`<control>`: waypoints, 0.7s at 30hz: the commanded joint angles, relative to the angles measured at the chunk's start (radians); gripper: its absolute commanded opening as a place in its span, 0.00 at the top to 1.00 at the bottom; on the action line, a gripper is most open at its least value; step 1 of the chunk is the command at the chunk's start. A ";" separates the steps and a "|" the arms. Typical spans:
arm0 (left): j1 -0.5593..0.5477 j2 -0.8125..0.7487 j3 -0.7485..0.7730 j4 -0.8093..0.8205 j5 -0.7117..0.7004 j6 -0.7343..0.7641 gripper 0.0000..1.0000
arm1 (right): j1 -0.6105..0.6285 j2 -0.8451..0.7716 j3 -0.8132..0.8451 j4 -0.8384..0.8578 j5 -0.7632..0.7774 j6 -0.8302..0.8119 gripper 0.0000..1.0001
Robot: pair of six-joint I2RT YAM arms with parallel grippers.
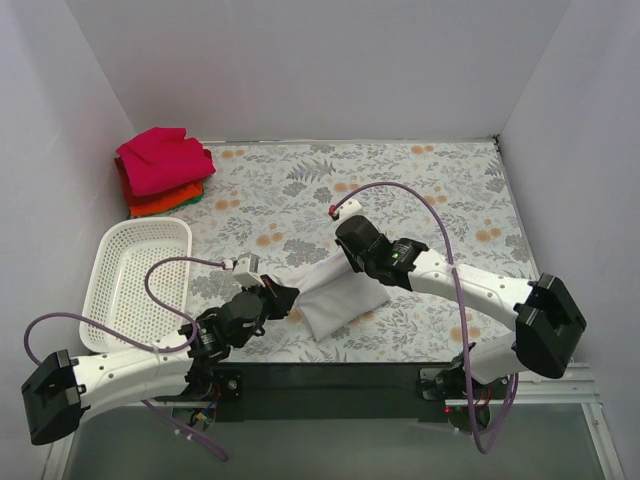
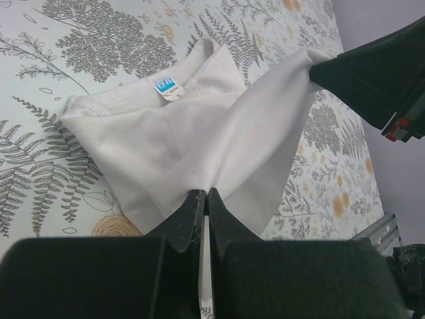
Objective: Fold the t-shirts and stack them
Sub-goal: Fold the tshirt
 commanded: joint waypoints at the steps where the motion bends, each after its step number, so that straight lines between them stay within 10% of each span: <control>1: 0.038 0.027 -0.012 0.036 0.004 0.008 1.00 | -0.027 0.032 0.053 0.069 0.006 -0.033 0.99; 14: 0.225 0.223 0.017 0.115 0.143 0.038 1.00 | -0.109 0.174 0.103 0.124 -0.038 -0.035 0.99; 16: 0.233 0.255 0.043 0.089 0.142 0.031 0.99 | -0.122 0.197 0.119 0.124 -0.027 -0.030 0.85; 21: 0.239 0.271 0.168 -0.068 0.061 0.013 0.57 | -0.149 0.168 0.172 0.114 -0.018 -0.038 0.35</control>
